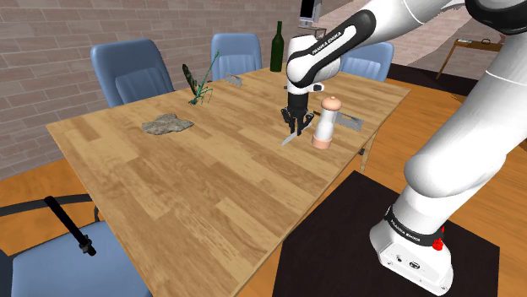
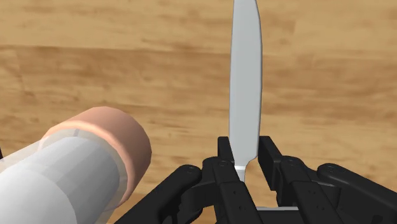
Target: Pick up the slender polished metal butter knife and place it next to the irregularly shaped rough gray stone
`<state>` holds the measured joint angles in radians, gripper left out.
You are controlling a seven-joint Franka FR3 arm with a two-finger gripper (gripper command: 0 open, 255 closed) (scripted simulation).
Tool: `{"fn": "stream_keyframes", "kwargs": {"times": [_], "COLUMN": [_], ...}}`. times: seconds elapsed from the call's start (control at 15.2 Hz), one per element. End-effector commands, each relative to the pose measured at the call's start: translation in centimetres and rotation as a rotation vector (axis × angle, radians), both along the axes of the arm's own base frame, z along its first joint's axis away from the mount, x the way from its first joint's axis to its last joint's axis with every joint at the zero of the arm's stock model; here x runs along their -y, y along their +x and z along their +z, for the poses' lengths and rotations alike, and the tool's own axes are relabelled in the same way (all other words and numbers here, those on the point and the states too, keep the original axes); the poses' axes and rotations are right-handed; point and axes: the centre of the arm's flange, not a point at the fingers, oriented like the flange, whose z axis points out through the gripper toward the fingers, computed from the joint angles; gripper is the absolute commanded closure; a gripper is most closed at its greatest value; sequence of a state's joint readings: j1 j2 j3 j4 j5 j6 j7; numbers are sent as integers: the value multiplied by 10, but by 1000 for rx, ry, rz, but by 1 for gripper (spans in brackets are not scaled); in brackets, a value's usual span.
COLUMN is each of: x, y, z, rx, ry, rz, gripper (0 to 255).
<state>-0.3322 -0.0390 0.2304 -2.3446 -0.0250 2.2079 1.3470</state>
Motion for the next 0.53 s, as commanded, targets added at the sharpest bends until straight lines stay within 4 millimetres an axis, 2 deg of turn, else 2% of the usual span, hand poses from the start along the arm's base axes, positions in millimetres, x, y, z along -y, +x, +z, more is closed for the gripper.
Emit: {"fn": "stream_keyframes", "kwargs": {"times": [0.0, 0.26, 0.46], "x": [0, 0, 0], "y": [0, -1, -1], "z": [-1, -1, 14], "rx": [-3, -3, -3], "ry": [0, 0, 0], "rz": [0, 0, 0], "gripper": [255, 255, 255]}}
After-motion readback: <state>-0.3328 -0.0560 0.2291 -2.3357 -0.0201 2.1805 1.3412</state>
